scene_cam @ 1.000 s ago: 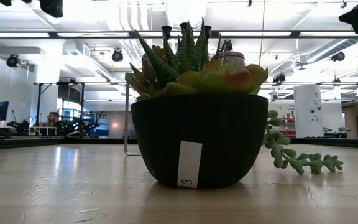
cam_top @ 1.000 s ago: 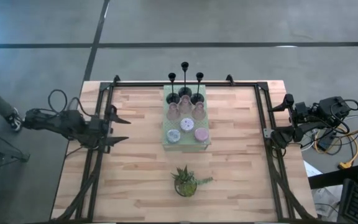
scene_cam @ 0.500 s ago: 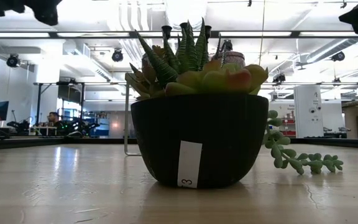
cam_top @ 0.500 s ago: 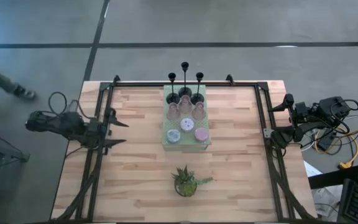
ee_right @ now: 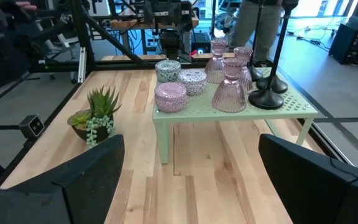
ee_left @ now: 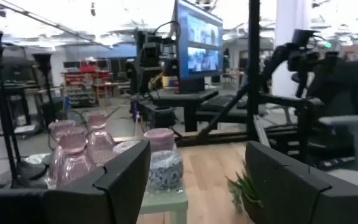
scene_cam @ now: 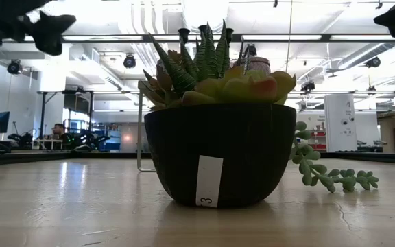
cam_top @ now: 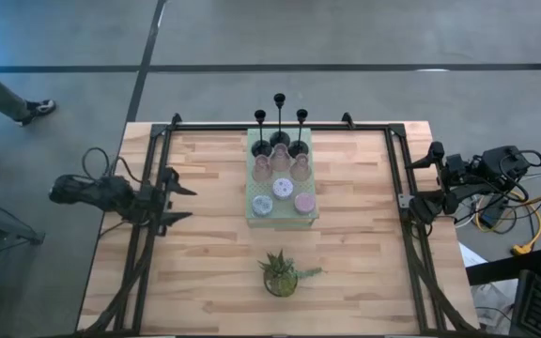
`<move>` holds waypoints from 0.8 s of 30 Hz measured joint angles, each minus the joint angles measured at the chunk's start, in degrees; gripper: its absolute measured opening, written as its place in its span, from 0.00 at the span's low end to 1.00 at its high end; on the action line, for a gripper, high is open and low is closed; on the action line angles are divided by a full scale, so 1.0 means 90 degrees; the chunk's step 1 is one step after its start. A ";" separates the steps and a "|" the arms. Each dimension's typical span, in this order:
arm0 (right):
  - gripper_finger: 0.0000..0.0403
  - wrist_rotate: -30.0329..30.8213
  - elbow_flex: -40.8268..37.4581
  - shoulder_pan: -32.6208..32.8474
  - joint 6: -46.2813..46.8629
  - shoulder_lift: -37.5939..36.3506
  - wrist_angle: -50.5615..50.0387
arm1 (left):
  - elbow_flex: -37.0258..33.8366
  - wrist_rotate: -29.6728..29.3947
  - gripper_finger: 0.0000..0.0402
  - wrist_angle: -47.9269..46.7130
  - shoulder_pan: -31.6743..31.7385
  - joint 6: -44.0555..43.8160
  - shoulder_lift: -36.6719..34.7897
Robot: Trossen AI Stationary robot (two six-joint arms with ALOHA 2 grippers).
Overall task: Pick & Place candle stick holders
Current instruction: Return to Home Position
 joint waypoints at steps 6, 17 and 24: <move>0.91 0.0000 -0.0001 0.0000 0.0000 0.0000 0.0000 | -0.0894 -0.0200 0.65 0.0998 0.0000 0.0181 -0.0030; 0.91 0.0000 0.0002 0.0000 0.0000 0.0000 0.0000 | -0.1155 -0.0715 0.18 0.1066 0.0000 0.0125 -0.0010; 0.91 0.0000 0.0000 0.0000 0.0000 0.0000 0.0000 | -0.1159 -0.0666 0.02 0.0577 0.0000 0.0117 -0.0008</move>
